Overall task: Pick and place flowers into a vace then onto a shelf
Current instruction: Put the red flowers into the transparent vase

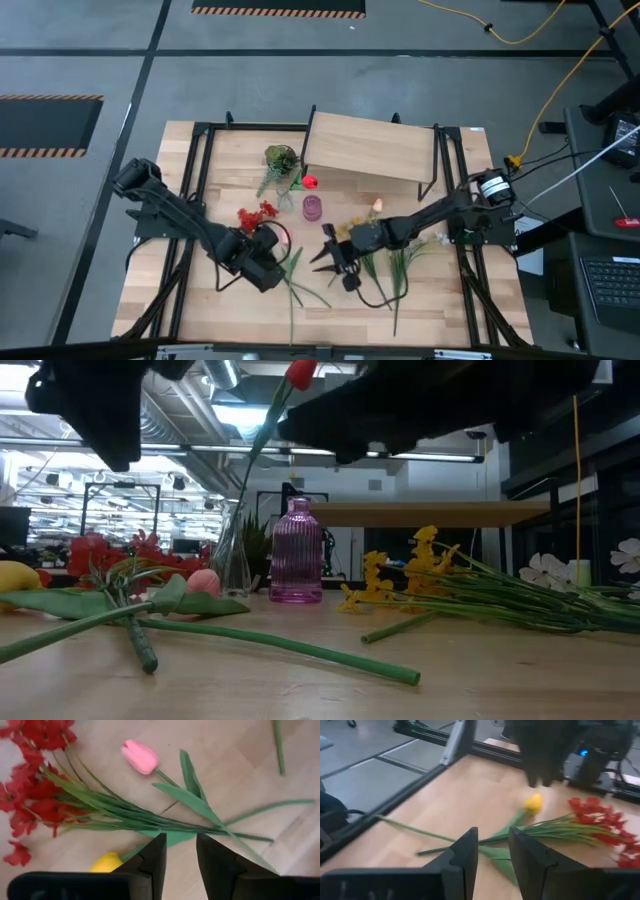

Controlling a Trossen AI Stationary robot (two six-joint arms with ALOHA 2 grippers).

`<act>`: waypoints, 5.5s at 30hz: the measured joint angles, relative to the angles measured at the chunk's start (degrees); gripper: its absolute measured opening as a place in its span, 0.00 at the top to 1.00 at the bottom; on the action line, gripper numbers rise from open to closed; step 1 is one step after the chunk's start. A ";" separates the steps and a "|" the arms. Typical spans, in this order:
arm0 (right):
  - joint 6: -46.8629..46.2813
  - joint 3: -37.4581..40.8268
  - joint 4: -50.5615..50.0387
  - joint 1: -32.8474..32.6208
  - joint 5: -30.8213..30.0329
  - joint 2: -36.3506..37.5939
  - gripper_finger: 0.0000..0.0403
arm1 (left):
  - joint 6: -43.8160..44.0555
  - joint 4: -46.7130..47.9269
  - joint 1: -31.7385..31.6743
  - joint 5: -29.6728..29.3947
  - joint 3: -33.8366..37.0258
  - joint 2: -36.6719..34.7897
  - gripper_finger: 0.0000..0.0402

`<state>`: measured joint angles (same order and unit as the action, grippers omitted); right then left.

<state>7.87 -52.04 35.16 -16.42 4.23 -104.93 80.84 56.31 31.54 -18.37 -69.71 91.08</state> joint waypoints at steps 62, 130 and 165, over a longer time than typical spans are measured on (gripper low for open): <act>4.43 4.60 6.38 -5.98 0.57 1.27 0.72 | 51.68 -2.35 -1.00 -1.59 5.81 11.18 0.72; 2.87 4.62 3.08 -6.02 1.96 1.20 0.72 | 49.40 -1.06 7.94 -27.36 5.75 9.76 0.94; 2.68 4.62 3.10 -6.02 1.96 1.20 0.72 | 47.87 -1.25 7.76 -28.04 5.69 9.71 0.90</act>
<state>10.55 -47.42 38.26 -22.44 6.19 -103.72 128.70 55.05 39.30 -46.41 -64.02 100.79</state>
